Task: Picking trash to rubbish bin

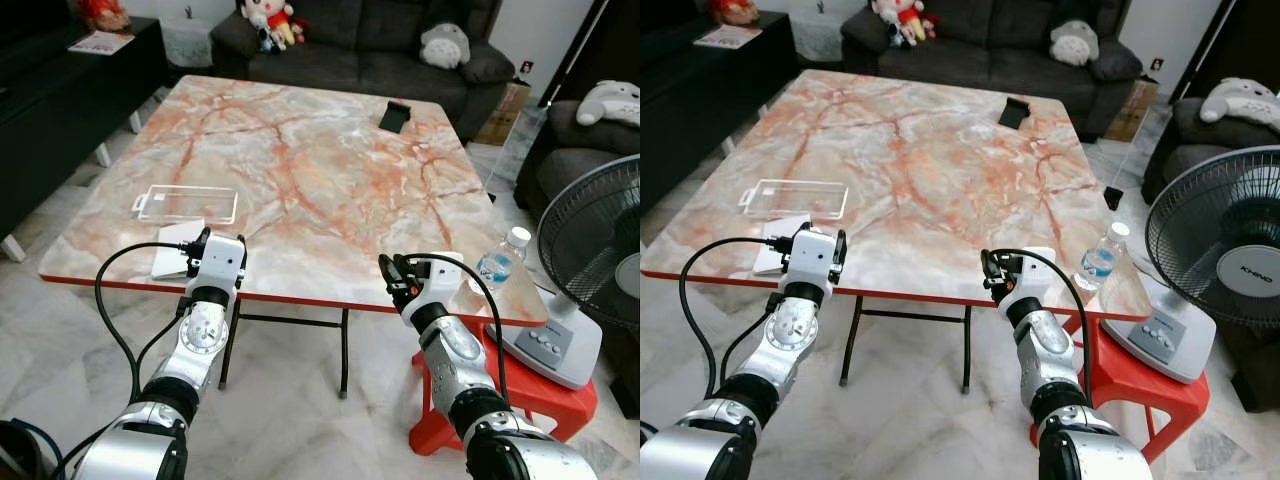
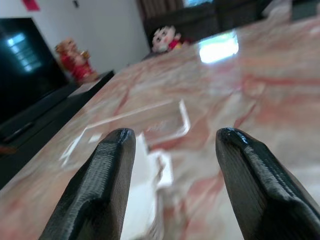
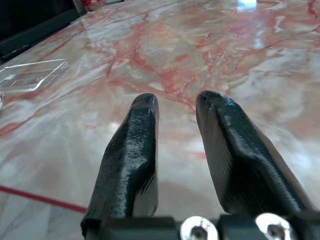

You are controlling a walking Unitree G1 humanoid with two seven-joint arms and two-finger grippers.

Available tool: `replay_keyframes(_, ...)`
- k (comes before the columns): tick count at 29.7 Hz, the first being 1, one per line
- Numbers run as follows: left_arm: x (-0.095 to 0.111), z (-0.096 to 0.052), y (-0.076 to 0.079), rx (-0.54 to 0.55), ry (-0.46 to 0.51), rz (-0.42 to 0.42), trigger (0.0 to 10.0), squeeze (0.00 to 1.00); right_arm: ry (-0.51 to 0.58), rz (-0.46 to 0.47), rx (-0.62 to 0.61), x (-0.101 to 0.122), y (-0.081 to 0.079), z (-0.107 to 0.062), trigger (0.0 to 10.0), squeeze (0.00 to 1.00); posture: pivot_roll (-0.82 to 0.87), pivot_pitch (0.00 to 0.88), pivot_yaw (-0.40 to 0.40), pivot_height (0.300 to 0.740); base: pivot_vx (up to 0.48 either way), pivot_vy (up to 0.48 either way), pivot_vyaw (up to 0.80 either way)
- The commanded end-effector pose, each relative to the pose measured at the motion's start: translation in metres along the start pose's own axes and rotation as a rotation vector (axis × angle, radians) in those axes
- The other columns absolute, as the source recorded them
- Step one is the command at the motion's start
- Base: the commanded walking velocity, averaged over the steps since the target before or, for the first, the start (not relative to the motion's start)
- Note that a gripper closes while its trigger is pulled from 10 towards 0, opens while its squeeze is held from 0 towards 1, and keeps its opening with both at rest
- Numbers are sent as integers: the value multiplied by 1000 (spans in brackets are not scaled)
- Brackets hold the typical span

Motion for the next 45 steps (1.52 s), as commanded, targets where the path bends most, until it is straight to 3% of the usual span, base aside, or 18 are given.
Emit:
replay_keyframes(1,-2,2,3,-36,-30,97,10000,0,-1,-2,-6,3,3,0,10000,0,29,50,-129,740,0,0,0)
replay_keyframes(10,-15,11,-4,-106,-143,292,10000,0,-5,-1,3,2,1,0,10000,0,30,49,-129,740,0,0,0)
replay_keyframes(19,-12,20,-17,-67,-162,357,10000,0,-3,-3,3,3,2,0,10000,0,24,49,-132,740,0,0,0)
replay_keyframes(29,-9,22,-20,-43,-154,345,10000,0,3,-28,20,3,0,0,10000,0,22,49,-132,740,0,0,0)
replay_keyframes(30,-5,21,-17,-36,-130,266,10000,0,4,-33,24,4,0,0,10000,0,22,49,-132,740,0,0,800)
replay_keyframes(31,2,18,-12,-22,-78,117,10000,0,10,-26,29,4,-1,0,10000,0,23,51,-133,740,0,0,794)
replay_keyframes(33,5,15,-10,-4,-54,10,10000,0,8,11,17,3,0,0,10000,0,24,52,-134,740,0,0,397)
replay_keyframes(39,8,10,-3,1,-45,-76,10000,0,0,-4,30,2,-1,0,10000,0,25,51,-135,740,0,270,0)
replay_keyframes(45,15,12,-1,-1,-11,-78,10000,0,1,0,34,3,-2,1,10000,0,25,50,-136,740,0,480,0)
Point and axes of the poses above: a point about 5 cm out from each wrist's last joint towards the gripper, its own z axis pointing out of the wrist towards the gripper, its own x axis along the axis of the wrist's last joint, y = z × x, the point moved 1 cm from there along z, pointing out of the wrist towards the gripper, and after that the axes turned 13 degrees about z, right-handed, at the moved point
